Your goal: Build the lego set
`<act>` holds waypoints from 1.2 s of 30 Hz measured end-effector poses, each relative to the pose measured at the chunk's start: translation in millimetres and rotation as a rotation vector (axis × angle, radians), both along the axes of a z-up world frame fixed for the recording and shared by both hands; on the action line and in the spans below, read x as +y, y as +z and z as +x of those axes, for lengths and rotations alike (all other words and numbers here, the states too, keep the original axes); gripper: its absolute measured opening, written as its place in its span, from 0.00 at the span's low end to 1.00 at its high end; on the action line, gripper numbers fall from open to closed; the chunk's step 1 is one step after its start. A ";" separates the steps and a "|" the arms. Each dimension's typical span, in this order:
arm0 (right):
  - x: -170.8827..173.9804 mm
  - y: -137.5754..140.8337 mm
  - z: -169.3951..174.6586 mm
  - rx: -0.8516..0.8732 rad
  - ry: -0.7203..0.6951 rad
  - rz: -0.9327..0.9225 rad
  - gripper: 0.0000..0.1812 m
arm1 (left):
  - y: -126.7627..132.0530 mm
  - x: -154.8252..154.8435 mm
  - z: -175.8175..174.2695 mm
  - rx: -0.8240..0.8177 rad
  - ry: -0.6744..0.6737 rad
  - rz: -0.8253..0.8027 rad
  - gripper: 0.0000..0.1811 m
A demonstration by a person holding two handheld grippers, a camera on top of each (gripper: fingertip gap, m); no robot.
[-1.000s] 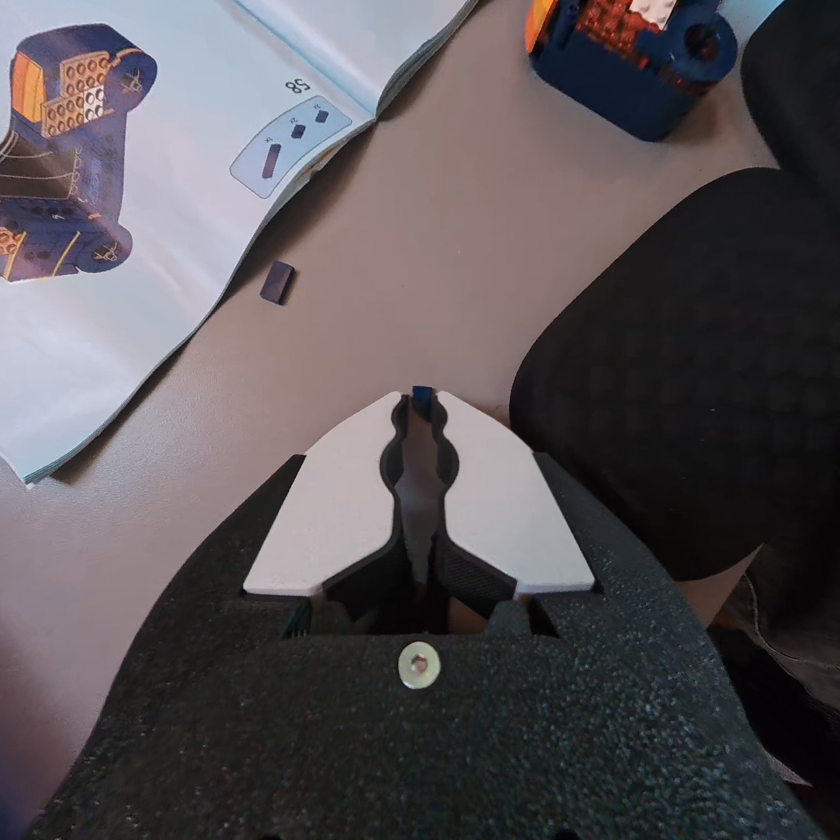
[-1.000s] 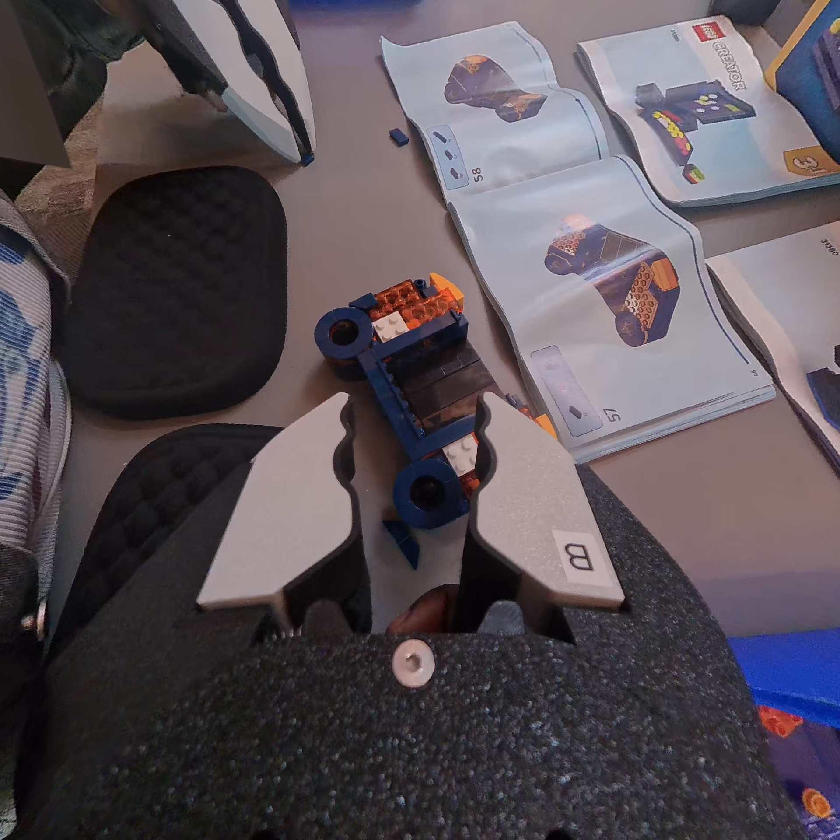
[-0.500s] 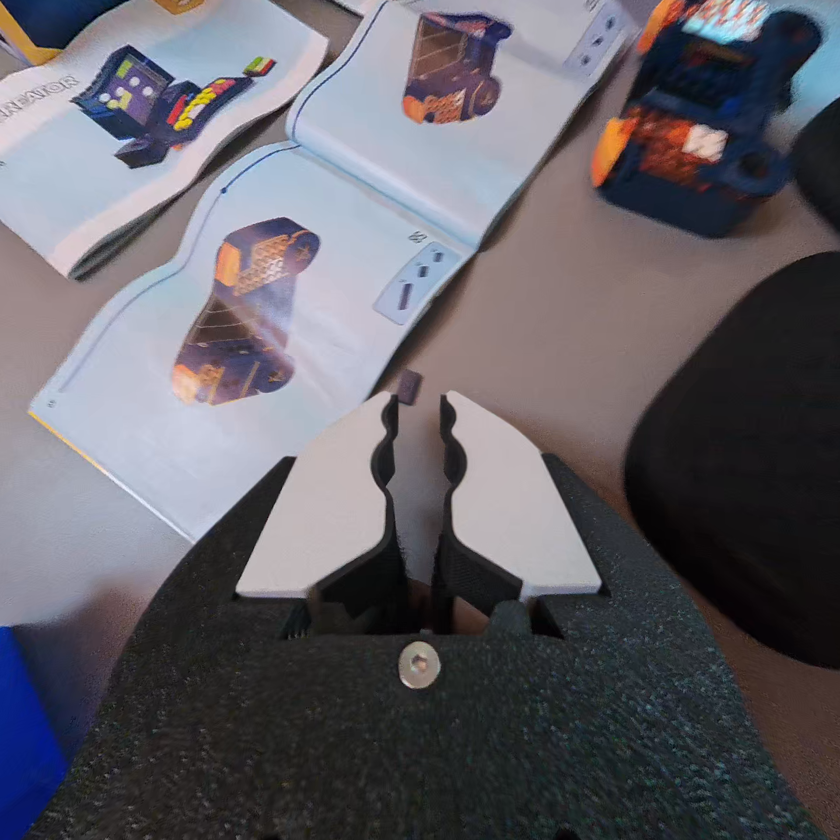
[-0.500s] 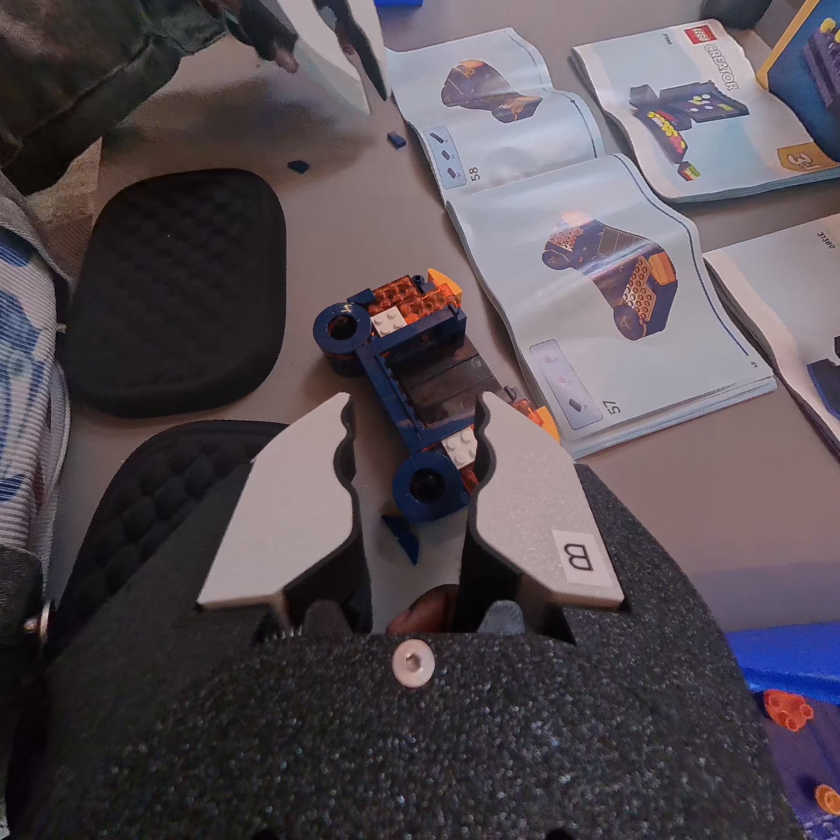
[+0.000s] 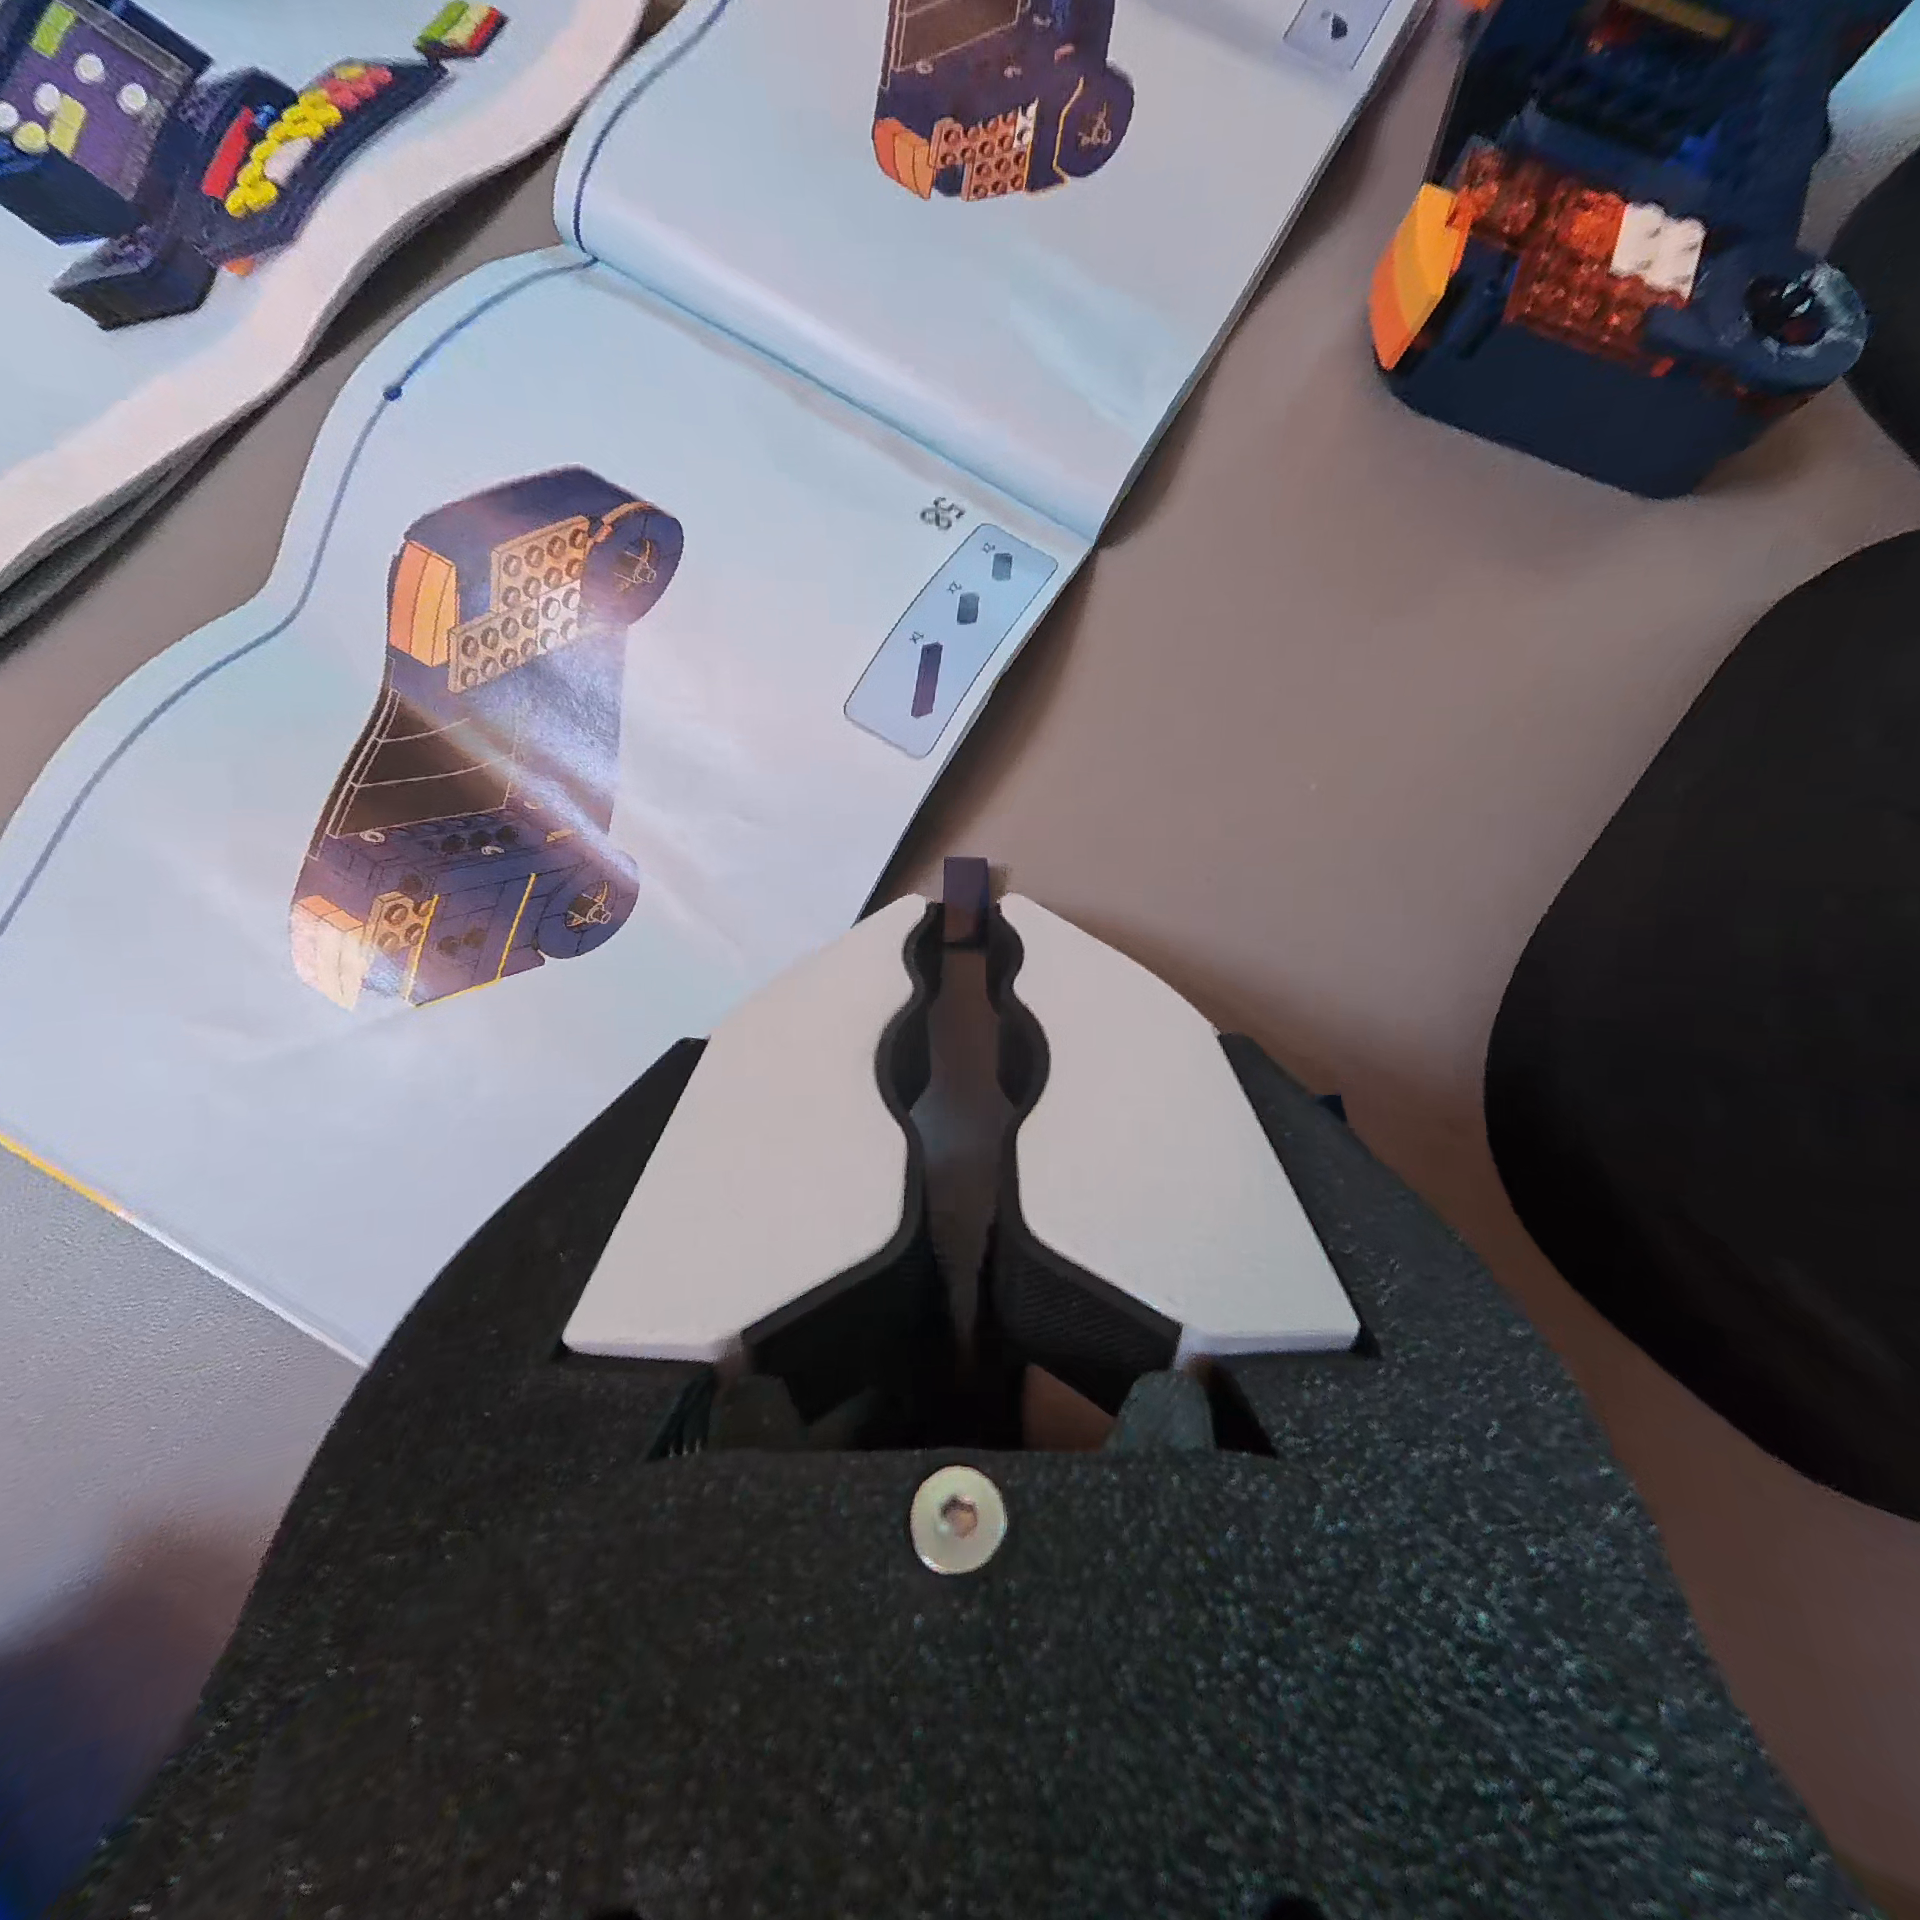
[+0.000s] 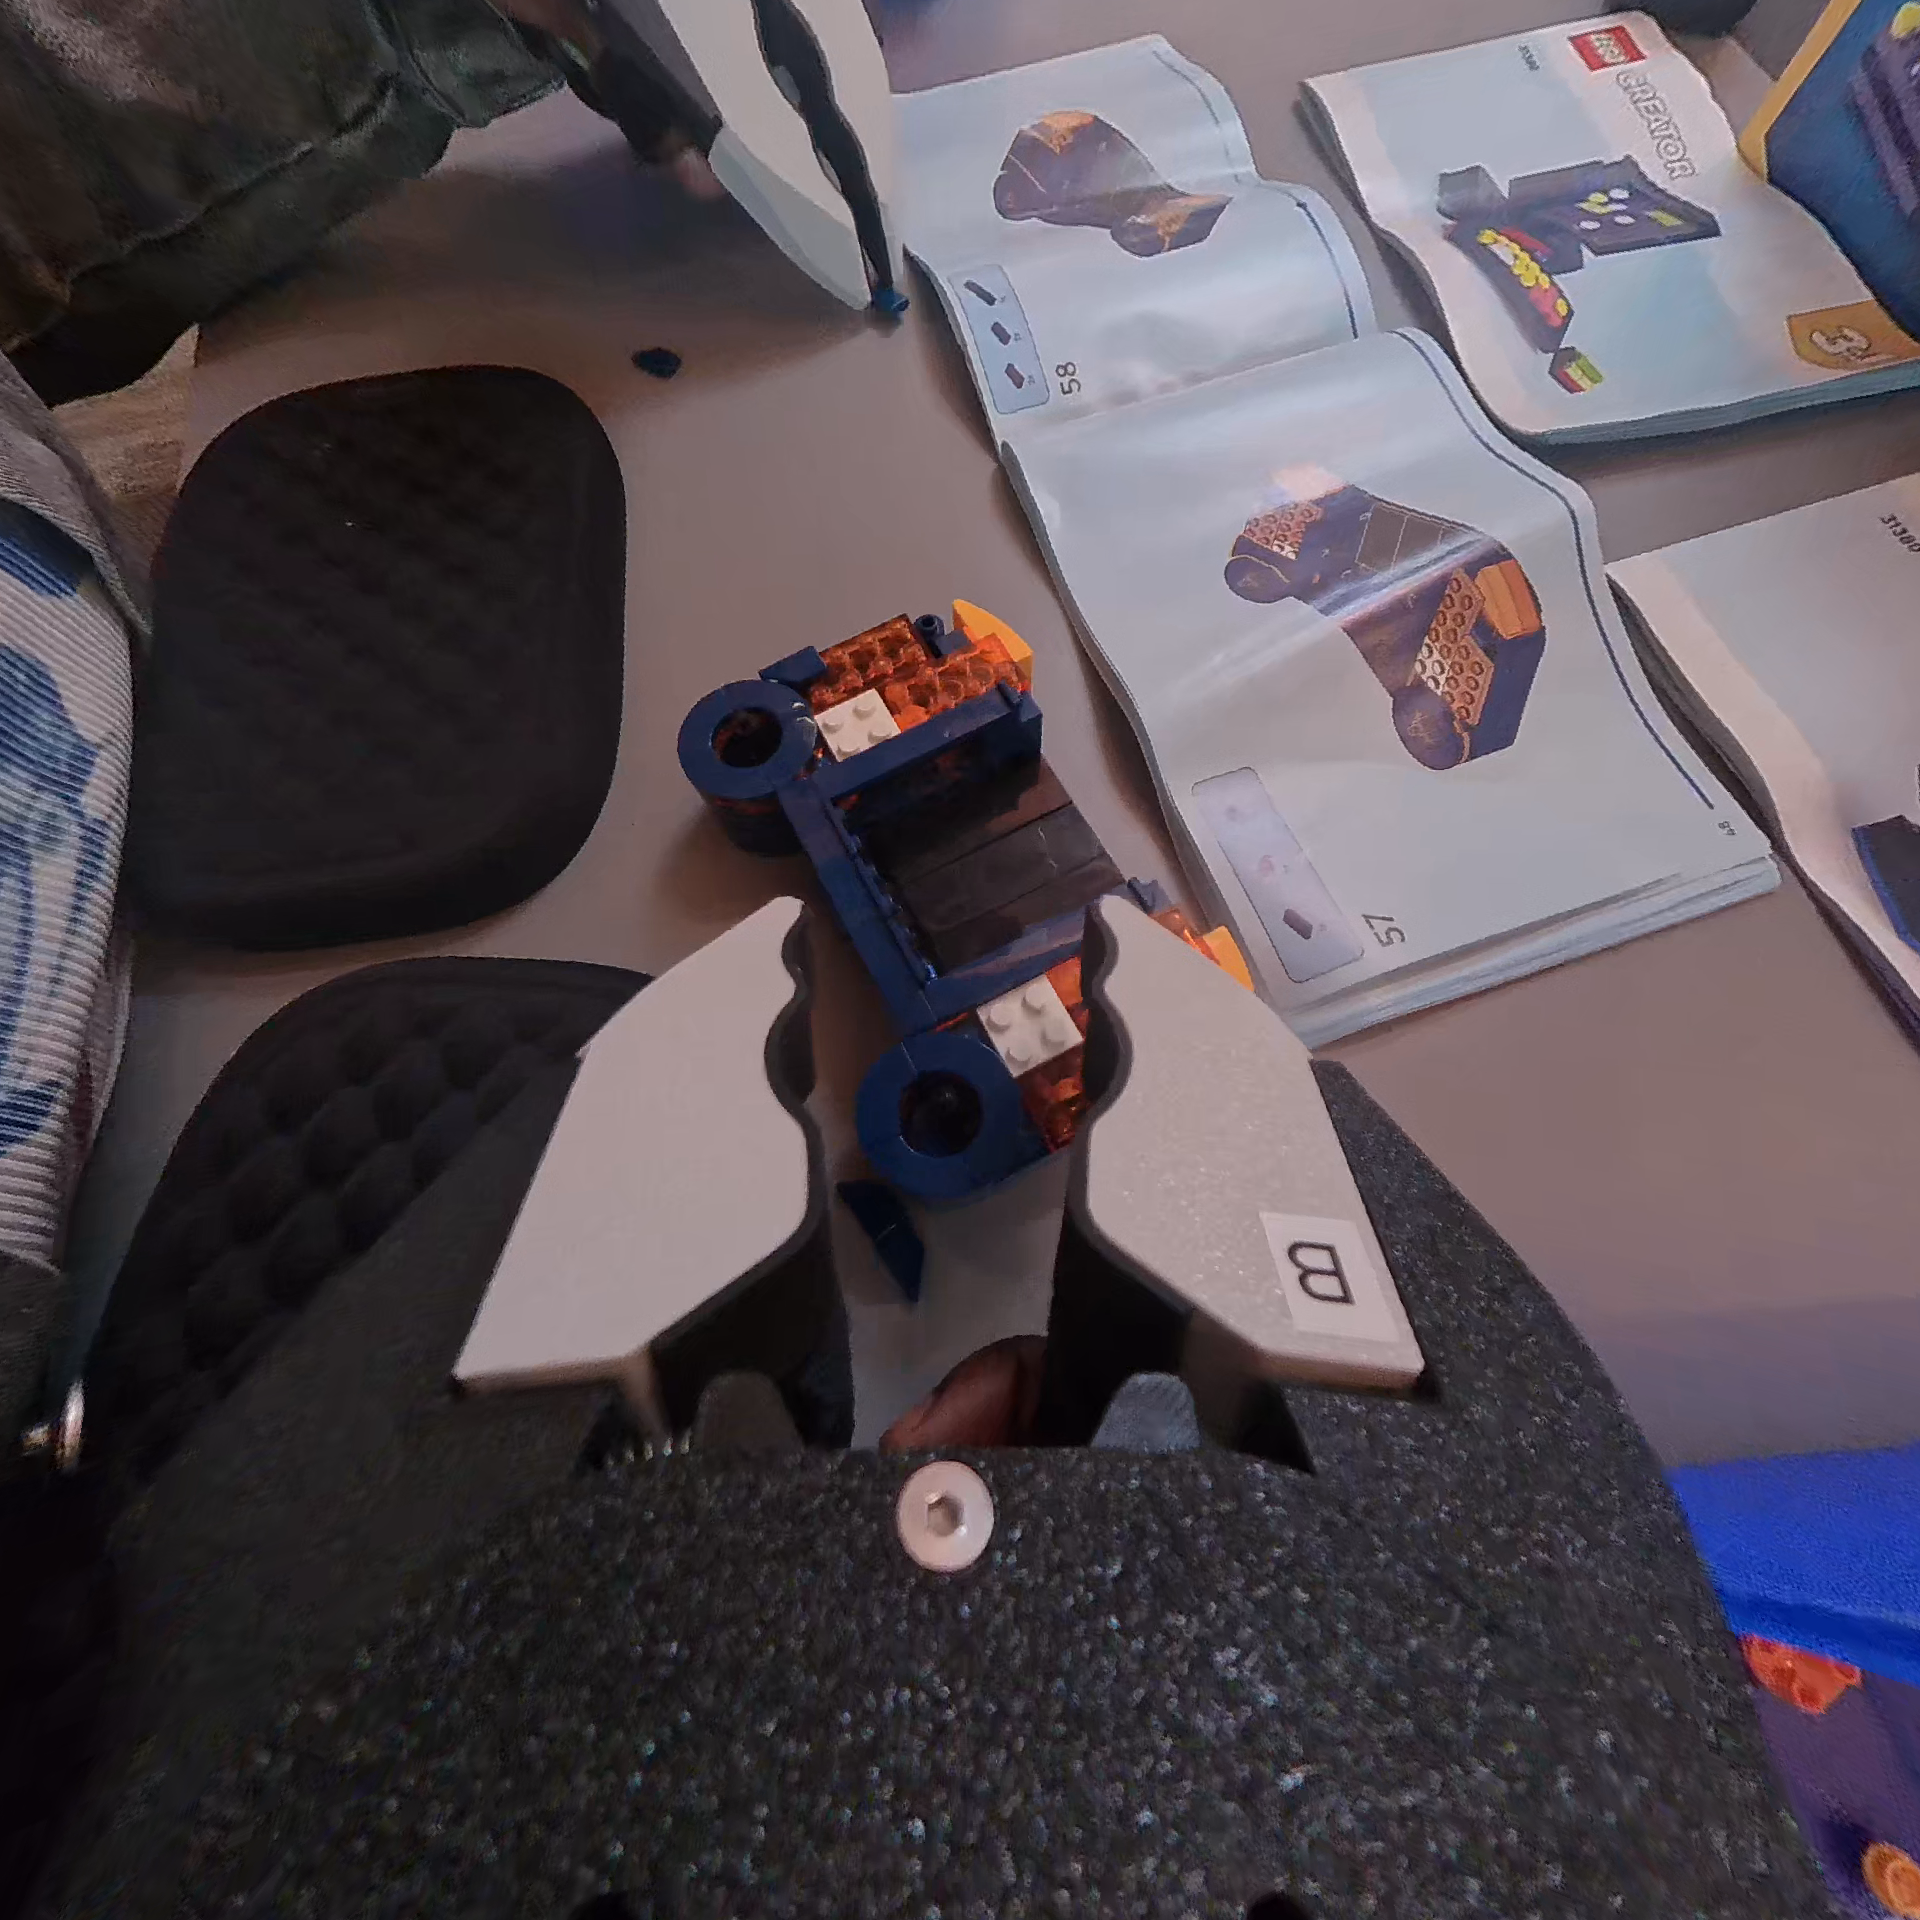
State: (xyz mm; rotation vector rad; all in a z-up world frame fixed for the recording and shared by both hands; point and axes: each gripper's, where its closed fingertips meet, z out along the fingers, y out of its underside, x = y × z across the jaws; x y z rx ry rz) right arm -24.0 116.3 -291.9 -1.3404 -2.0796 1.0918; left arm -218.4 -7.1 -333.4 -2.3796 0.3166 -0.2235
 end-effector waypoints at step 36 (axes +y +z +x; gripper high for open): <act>-13.1 21.0 -43.9 0.305 0.030 -0.056 0.05 | 45.3 82.7 137.8 -0.034 -0.286 0.327 0.04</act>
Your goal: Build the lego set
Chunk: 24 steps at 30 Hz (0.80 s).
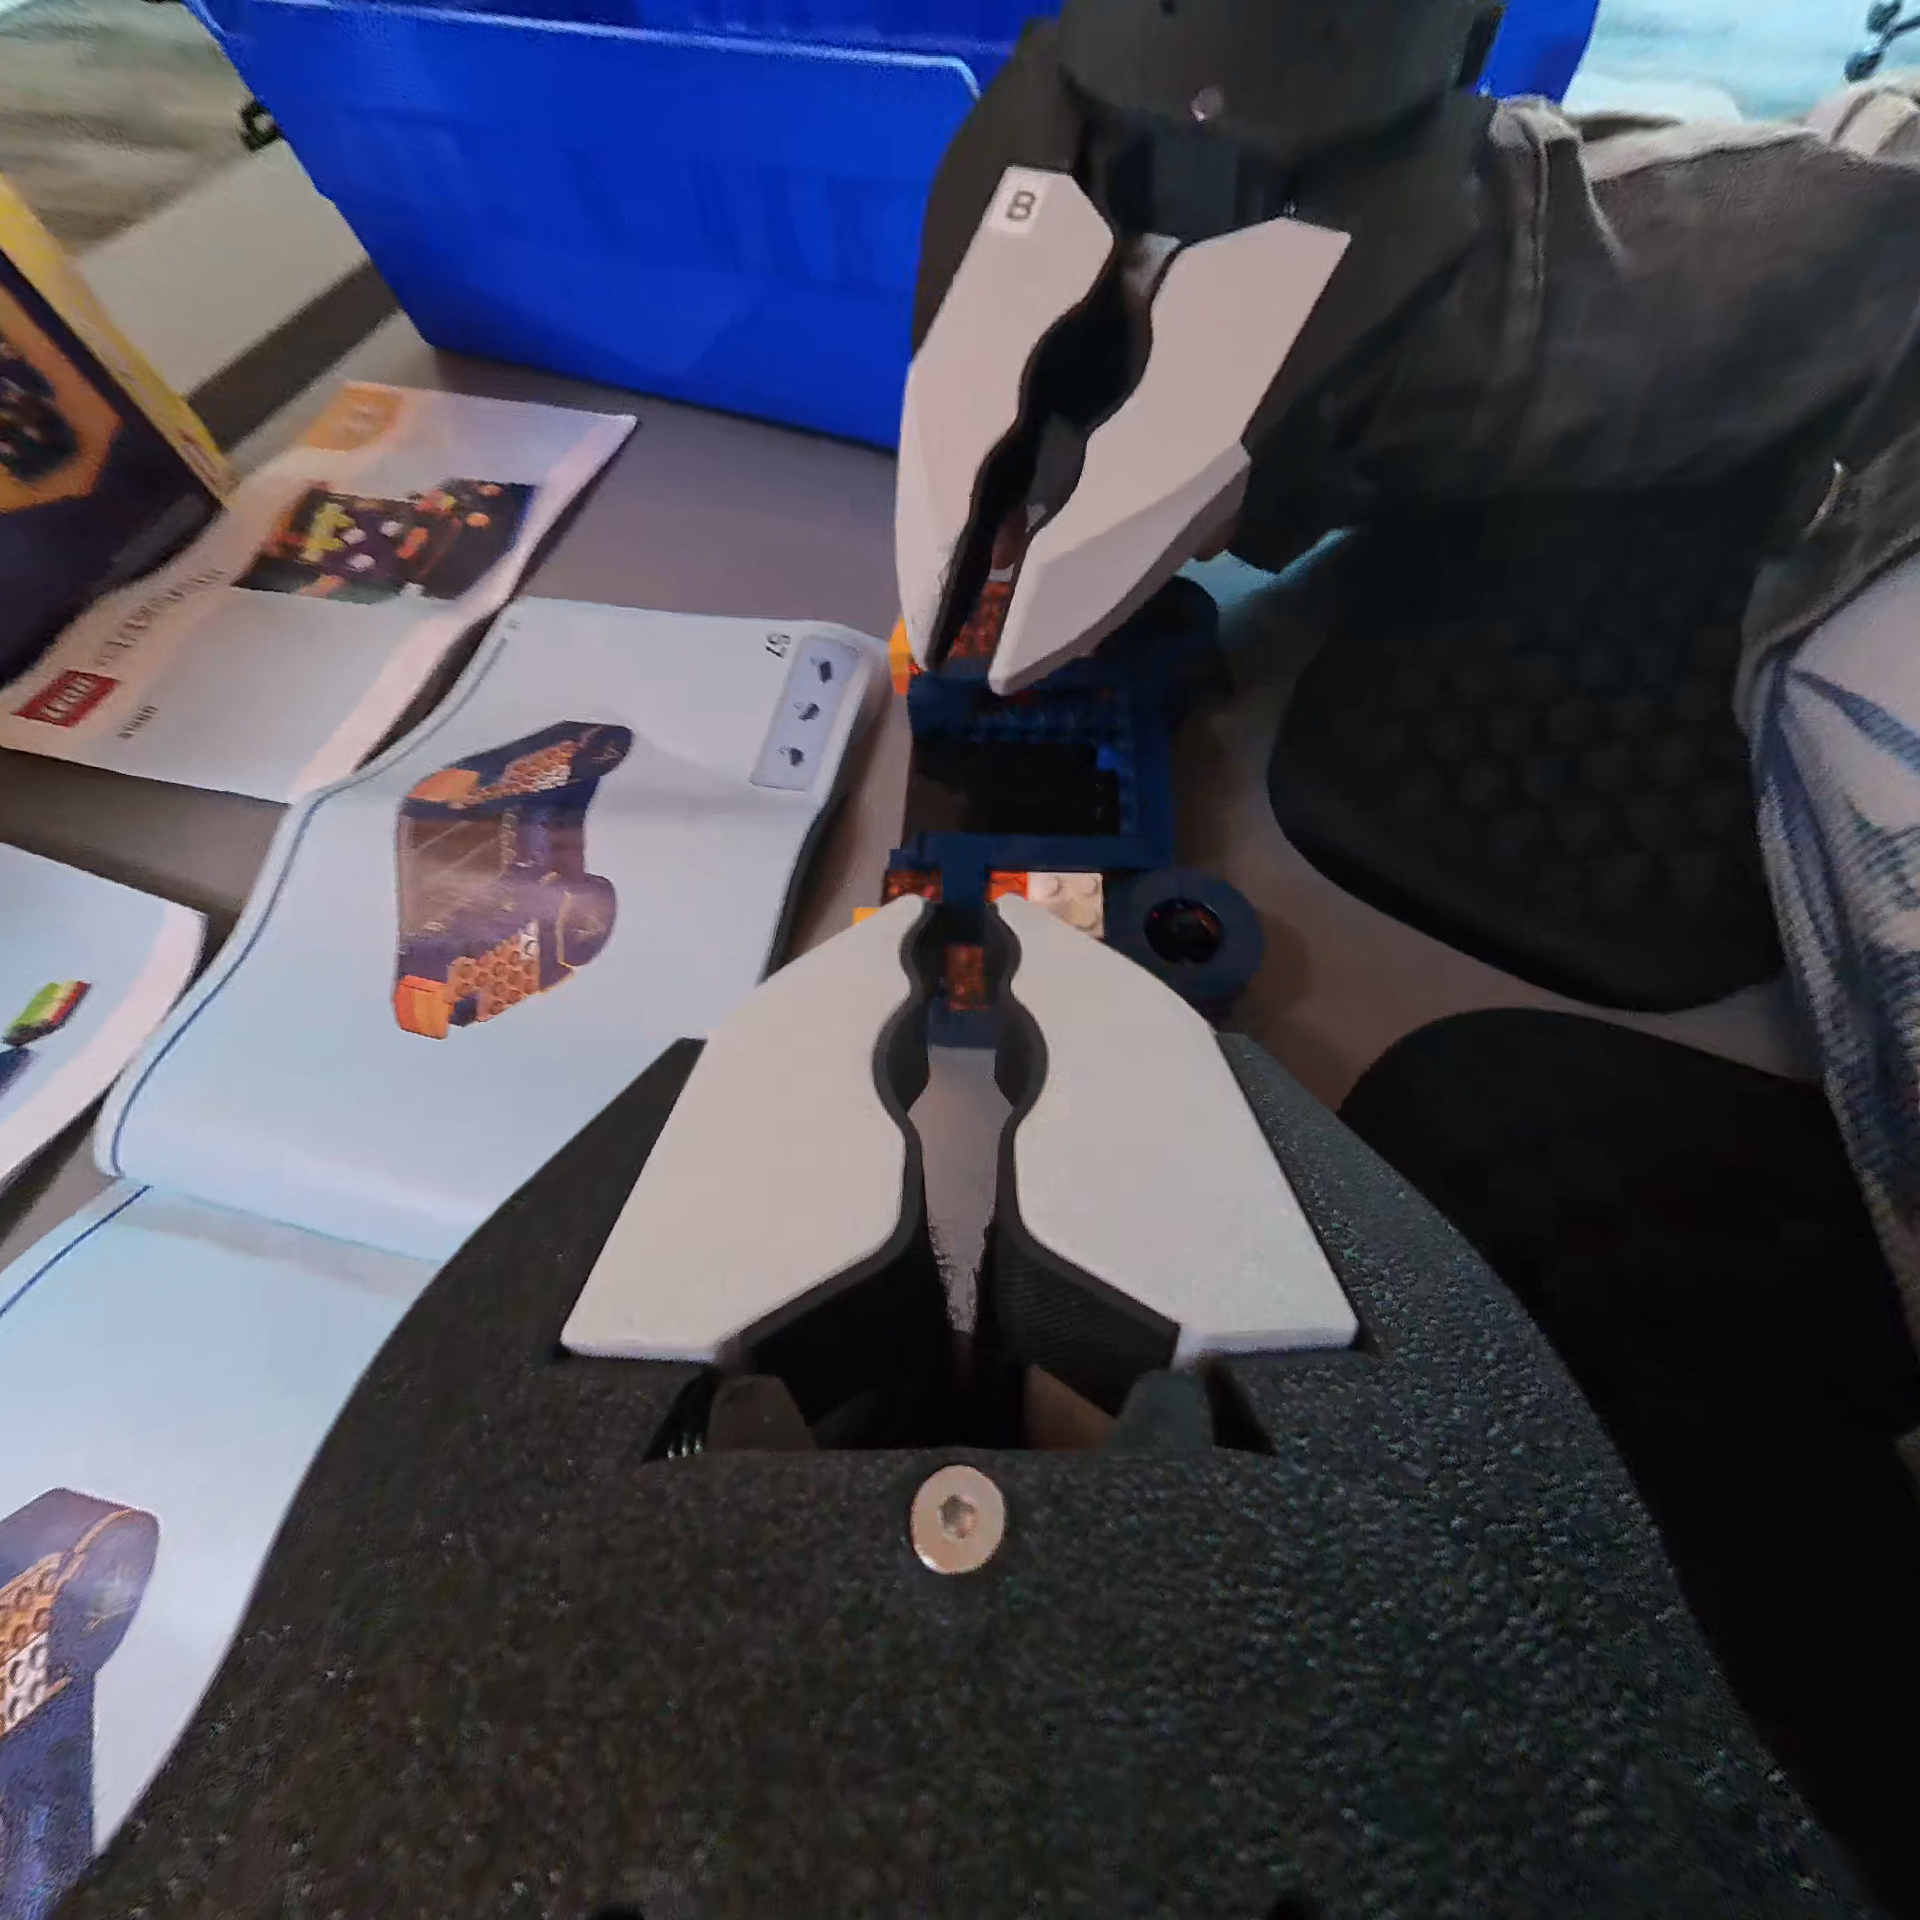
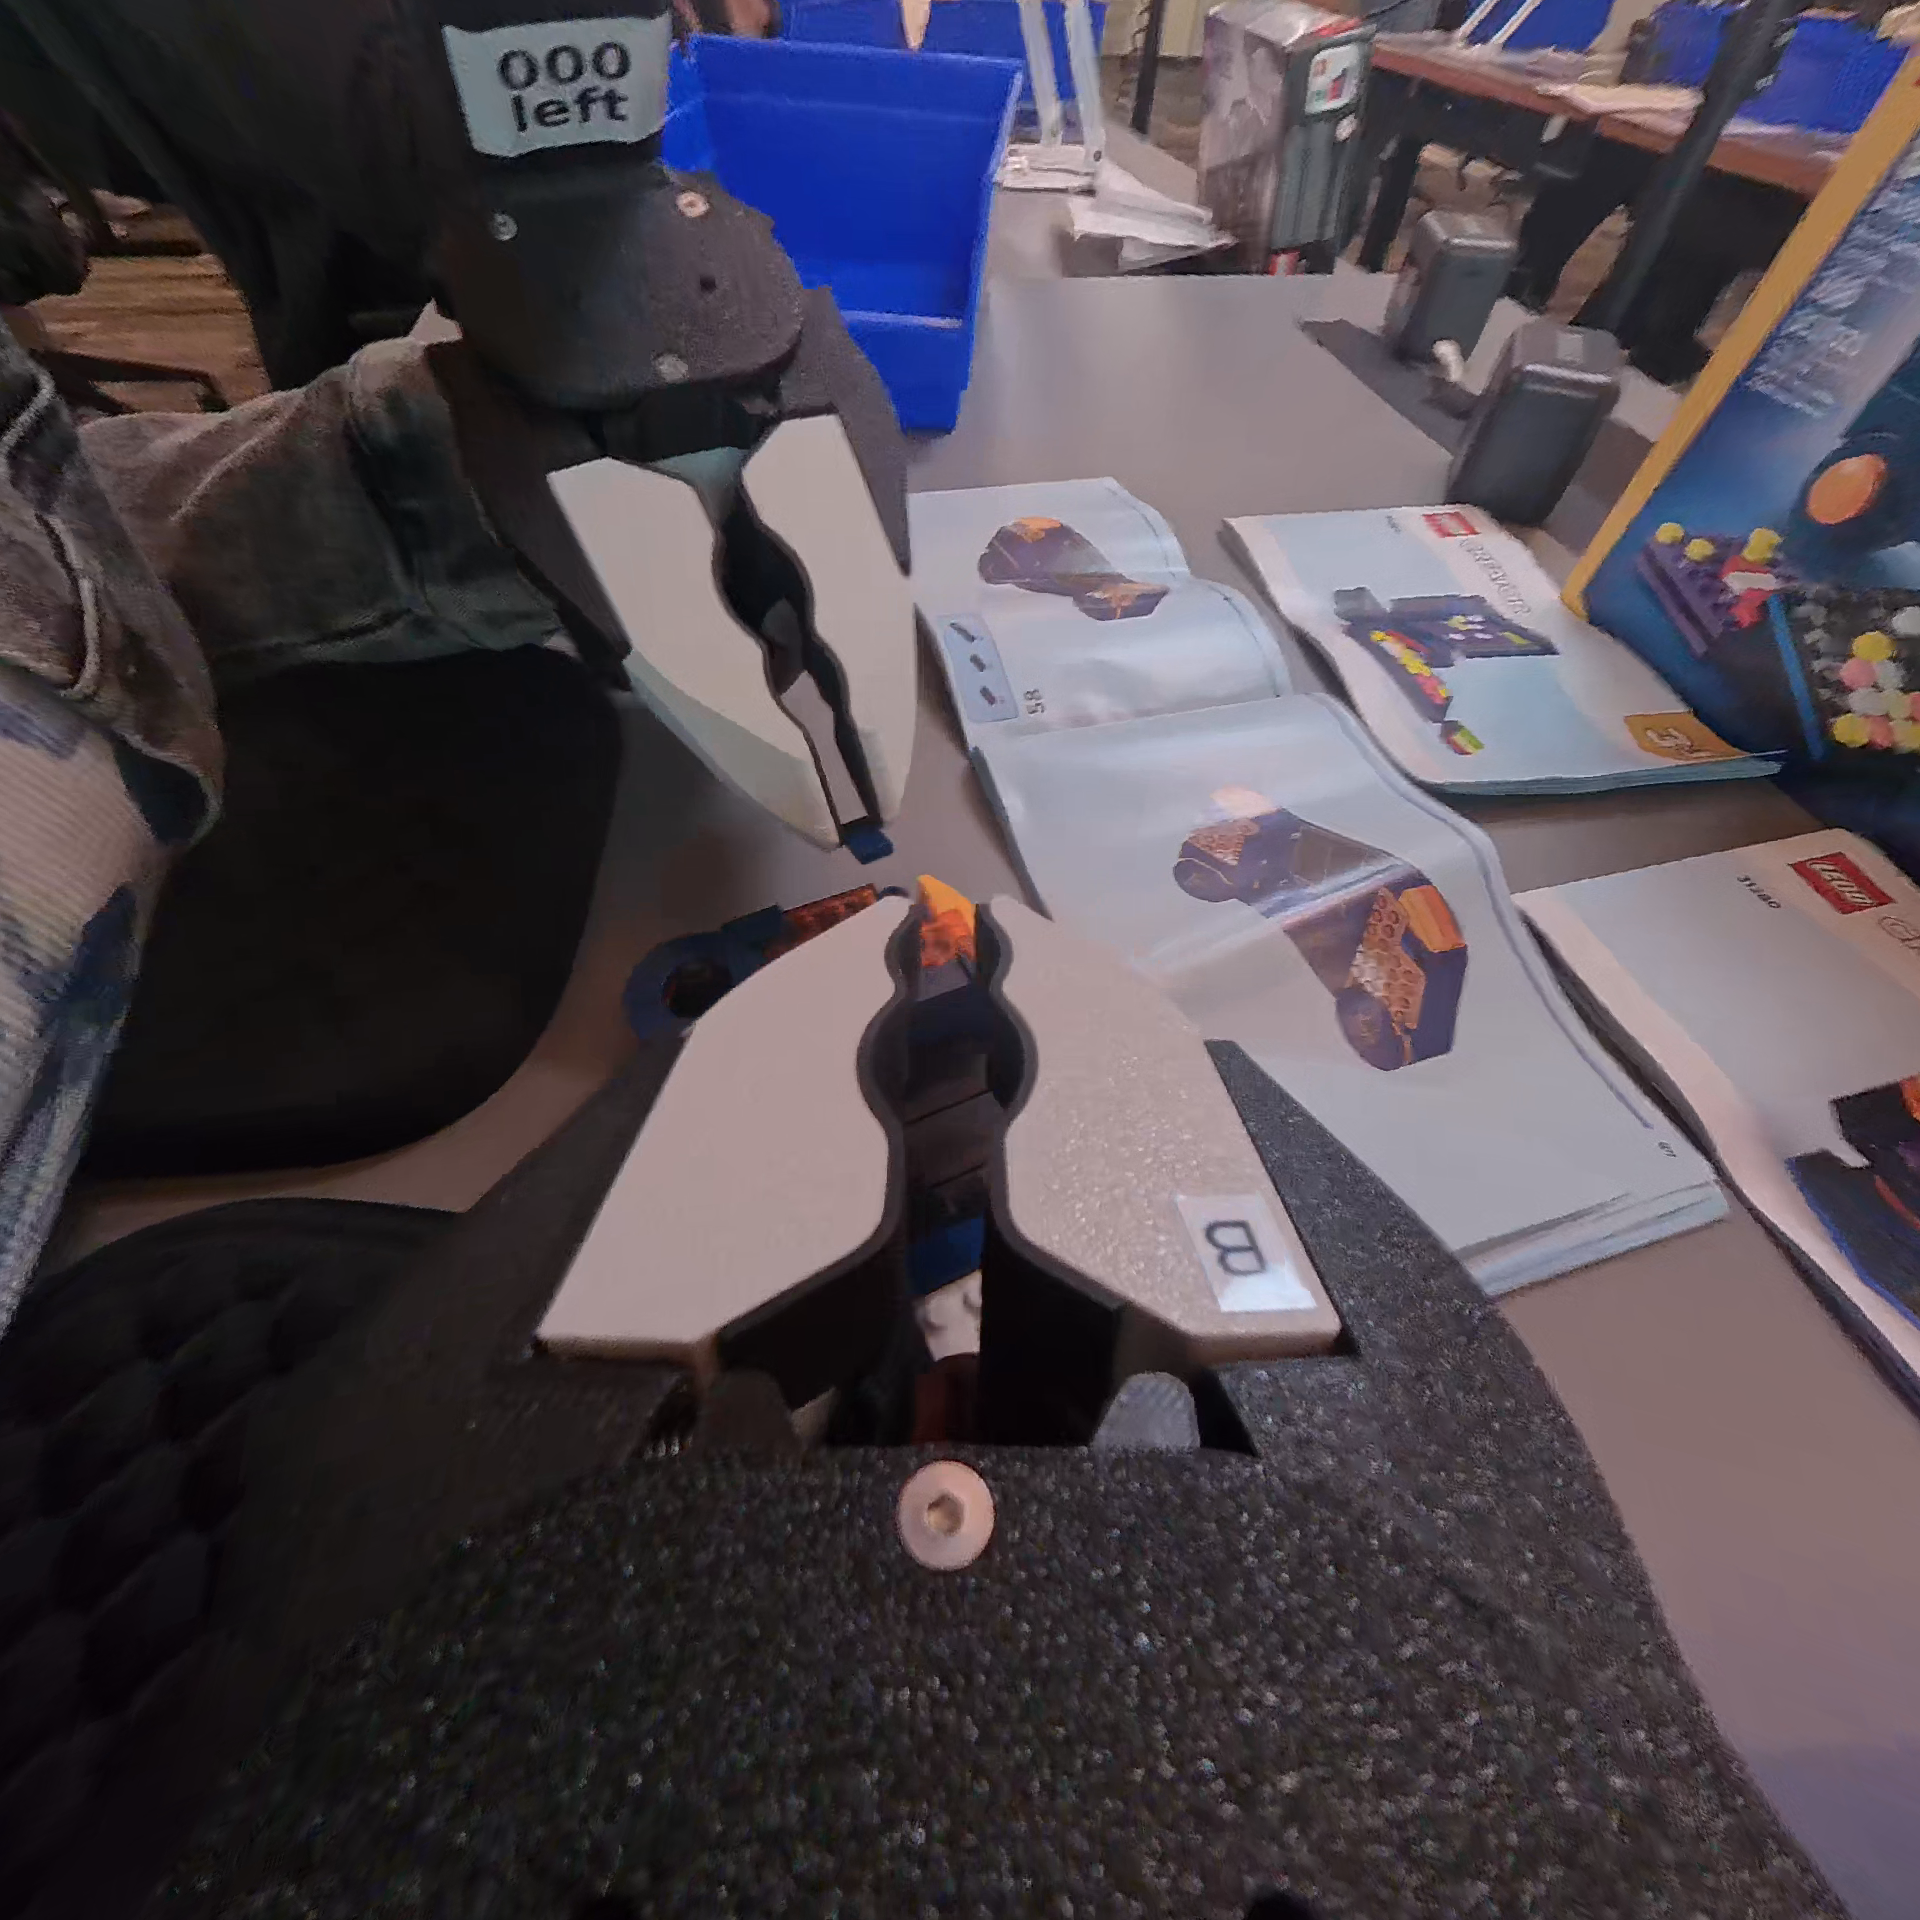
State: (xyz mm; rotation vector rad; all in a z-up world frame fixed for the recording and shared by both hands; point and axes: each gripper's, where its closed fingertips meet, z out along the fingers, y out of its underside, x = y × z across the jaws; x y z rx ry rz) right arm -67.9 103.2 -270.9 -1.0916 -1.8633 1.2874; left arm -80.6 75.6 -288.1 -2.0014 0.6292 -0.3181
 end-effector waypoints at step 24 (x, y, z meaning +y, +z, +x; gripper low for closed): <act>-42.3 -22.7 4.5 -0.268 0.284 0.146 0.06 | -6.6 -11.4 22.9 -0.043 -0.110 -0.097 0.04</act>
